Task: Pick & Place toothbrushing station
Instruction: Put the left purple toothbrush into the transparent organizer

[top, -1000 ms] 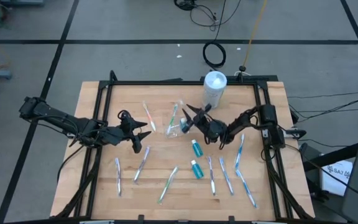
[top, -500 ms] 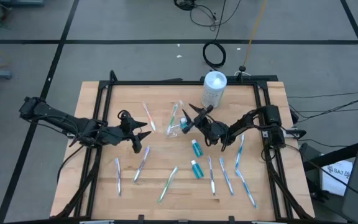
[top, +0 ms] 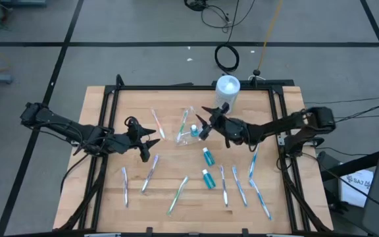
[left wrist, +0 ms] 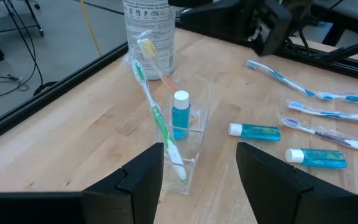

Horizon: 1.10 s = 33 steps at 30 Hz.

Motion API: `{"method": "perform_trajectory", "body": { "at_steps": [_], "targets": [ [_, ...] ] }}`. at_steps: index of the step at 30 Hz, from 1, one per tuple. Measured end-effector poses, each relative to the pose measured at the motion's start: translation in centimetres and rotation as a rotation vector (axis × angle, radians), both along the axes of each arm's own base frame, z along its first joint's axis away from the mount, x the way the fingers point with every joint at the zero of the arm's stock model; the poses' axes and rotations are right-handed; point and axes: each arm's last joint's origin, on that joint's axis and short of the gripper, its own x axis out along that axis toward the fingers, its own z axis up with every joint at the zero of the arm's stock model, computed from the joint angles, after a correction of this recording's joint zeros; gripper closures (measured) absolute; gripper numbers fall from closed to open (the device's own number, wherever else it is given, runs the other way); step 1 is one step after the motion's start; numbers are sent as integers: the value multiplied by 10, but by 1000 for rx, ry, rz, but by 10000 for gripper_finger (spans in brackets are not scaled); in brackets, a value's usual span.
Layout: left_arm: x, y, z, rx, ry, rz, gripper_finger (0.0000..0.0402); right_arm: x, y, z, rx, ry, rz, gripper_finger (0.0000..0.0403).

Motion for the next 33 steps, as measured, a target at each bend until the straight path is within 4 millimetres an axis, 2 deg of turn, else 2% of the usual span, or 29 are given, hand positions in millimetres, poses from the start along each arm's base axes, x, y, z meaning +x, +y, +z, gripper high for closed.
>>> {"method": "perform_trajectory", "body": {
  "at_steps": [7,15,23,28,33],
  "targets": [
    [0,0,0,-38,-16,18,192,-21,1,8,63,165,-8,209],
    [0,0,0,-119,-50,57,192,-50,7,-5,379,350,26,209],
    [0,-1,-1,-259,-80,78,192,-57,11,-20,518,469,68,209],
    [0,-5,-2,-361,-62,5,192,-56,13,-19,525,467,87,209],
    [-1,-12,-4,-542,-43,-30,192,-56,14,-19,523,465,94,209]
  ]
}}
